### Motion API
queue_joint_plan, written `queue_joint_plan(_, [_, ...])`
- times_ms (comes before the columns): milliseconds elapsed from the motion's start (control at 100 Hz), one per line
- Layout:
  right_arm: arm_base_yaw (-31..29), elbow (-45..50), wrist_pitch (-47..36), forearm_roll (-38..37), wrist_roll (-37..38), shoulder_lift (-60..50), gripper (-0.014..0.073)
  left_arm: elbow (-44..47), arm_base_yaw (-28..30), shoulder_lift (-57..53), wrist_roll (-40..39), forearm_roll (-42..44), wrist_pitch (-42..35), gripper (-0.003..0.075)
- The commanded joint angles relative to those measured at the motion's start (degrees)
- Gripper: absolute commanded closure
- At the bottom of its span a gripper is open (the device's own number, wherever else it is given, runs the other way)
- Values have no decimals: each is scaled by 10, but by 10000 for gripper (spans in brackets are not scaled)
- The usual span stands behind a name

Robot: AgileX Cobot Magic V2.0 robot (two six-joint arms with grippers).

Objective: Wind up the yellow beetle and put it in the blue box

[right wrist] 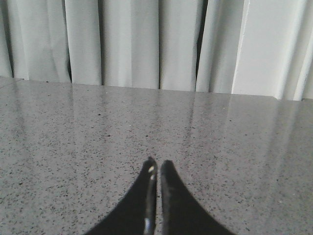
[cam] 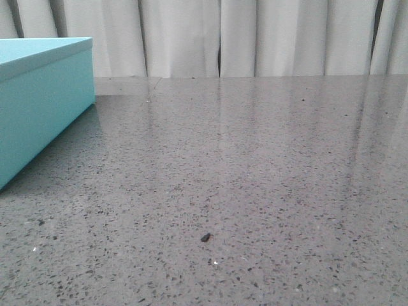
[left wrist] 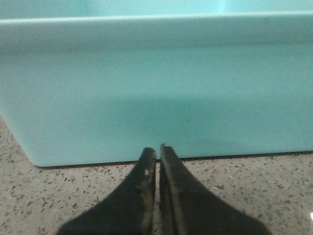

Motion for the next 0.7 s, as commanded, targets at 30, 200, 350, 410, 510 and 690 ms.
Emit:
queue_joint_plan(30, [-1, -16, -49, -6, -6, 8, 644, 25, 1, -16, -6, 4, -22, 740])
queue_joint_plan(200, [-1, -16, -49, -6, -6, 8, 644, 25, 1, -16, -6, 4, -22, 740])
queue_joint_plan(350, [-1, -16, -49, -6, -6, 8, 644, 25, 1, -16, -6, 4, -22, 740])
queue_joint_plan(410, [-1, -16, -49, -6, -6, 8, 644, 25, 1, -16, -6, 4, -22, 740])
queue_joint_plan(510, [-1, -14, -49, -6, -6, 8, 644, 25, 1, -16, -6, 4, -22, 740])
queue_joint_plan(690, [-1, 16, -49, -34, -6, 3, 644, 25, 1, -16, -6, 4, -22, 740])
